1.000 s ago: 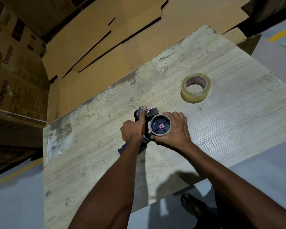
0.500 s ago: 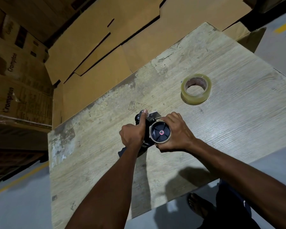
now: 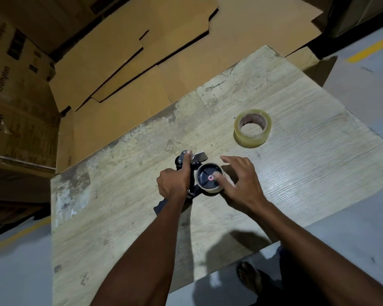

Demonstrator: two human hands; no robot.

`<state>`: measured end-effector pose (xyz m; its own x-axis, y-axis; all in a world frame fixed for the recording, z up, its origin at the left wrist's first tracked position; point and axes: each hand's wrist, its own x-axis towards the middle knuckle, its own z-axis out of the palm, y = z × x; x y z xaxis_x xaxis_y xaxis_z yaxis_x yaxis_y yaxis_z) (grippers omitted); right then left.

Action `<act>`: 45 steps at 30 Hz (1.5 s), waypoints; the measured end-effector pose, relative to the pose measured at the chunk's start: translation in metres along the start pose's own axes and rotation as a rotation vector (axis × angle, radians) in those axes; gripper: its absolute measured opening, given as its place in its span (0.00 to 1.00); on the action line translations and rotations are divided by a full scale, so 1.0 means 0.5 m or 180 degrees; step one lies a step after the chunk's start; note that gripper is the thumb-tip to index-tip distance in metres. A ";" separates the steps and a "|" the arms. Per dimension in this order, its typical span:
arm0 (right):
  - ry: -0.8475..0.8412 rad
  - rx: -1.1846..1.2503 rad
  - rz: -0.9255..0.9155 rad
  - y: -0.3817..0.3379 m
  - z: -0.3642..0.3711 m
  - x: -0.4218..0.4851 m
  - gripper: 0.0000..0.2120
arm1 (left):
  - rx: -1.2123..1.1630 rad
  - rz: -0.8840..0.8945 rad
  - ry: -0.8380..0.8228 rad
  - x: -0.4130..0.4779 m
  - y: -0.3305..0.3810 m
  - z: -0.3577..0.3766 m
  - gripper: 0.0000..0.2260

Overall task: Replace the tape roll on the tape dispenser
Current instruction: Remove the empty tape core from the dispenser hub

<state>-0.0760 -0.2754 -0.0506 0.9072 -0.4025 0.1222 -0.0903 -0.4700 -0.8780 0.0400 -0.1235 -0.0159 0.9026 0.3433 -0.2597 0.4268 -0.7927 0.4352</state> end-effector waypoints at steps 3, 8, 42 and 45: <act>0.0456 0.0468 0.0444 -0.015 0.006 -0.004 0.12 | 0.0027 -0.0002 -0.0030 0.000 0.001 -0.001 0.47; 0.0562 0.0075 0.0337 -0.018 0.040 0.011 0.08 | 0.0151 -0.0054 -0.0025 0.005 0.001 0.003 0.50; -0.2066 -0.3200 -0.1560 -0.129 -0.009 0.147 0.09 | 0.0079 -0.0163 -0.0070 0.002 0.001 0.001 0.49; -0.1914 -0.2898 -0.1497 -0.110 -0.006 0.142 0.16 | 0.0078 -0.0142 -0.0062 -0.001 0.003 -0.001 0.47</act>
<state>-0.0076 -0.2805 0.0077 0.9547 0.2781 -0.1057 0.2649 -0.9563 -0.1235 0.0403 -0.1247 -0.0147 0.8814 0.3688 -0.2952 0.4648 -0.7891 0.4016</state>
